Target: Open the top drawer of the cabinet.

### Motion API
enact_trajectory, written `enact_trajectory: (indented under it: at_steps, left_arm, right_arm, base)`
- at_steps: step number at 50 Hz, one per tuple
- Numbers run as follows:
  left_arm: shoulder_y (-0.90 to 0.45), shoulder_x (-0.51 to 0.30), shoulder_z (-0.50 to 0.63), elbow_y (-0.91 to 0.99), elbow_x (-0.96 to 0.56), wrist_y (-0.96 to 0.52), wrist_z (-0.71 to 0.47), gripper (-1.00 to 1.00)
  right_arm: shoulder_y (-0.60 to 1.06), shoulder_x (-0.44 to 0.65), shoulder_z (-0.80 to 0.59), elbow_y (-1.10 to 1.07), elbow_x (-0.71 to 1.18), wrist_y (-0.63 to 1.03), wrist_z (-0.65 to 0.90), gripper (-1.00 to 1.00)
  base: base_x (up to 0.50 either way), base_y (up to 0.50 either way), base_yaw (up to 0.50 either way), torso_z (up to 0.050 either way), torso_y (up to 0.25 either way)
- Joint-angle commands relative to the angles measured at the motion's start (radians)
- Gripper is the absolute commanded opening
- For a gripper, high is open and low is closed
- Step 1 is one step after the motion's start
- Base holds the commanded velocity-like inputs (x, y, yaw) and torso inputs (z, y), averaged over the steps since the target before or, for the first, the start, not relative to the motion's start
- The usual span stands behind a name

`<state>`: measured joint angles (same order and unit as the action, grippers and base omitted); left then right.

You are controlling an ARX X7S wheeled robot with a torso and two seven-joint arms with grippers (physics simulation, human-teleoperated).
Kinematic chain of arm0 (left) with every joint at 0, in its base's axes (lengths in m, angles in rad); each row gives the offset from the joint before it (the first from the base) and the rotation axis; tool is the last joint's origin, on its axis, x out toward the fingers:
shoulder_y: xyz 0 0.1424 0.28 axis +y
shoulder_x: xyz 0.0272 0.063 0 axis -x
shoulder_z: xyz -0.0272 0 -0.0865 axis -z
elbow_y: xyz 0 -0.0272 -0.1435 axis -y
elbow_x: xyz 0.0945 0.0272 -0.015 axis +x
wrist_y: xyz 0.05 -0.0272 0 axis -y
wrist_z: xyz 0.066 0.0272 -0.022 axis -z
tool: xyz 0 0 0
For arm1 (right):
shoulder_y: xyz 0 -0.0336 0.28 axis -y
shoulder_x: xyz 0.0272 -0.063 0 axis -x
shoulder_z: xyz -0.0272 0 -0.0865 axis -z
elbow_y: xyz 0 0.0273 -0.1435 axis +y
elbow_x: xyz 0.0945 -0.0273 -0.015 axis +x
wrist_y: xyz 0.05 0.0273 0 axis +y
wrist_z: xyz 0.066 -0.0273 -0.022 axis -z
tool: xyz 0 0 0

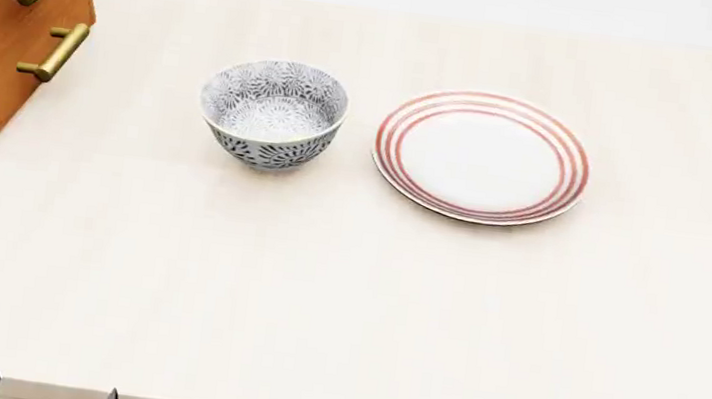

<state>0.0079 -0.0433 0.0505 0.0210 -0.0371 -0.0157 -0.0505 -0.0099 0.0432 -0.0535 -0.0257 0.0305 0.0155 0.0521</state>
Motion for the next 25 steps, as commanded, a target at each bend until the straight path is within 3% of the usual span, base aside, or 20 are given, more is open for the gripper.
enact_trajectory:
  at_steps: [1, 15, 25]
  left_arm:
    - [0.0, 0.006, -0.008, 0.0, 0.004, -0.003, 0.008, 1.0]
    - [0.0, -0.02, 0.02, 0.008, -0.024, -0.004, -0.022, 1.0]
    - [-0.001, -0.033, 0.037, 0.008, -0.036, 0.001, -0.035, 1.0]
  right_arm:
    - [-0.002, -0.006, 0.007, -0.001, -0.007, 0.001, -0.007, 1.0]
    - [0.0, 0.02, -0.023, -0.002, 0.018, 0.001, 0.024, 1.0]
    - [0.001, 0.033, -0.039, -0.002, 0.032, 0.0, 0.038, 1.0]
  base:
    - [0.0, 0.0, 0.0, 0.0, 0.0]
    - [0.0, 0.0, 0.0, 0.001, 0.0]
    - [0.0, 0.0, 0.0, 0.05, 0.0]
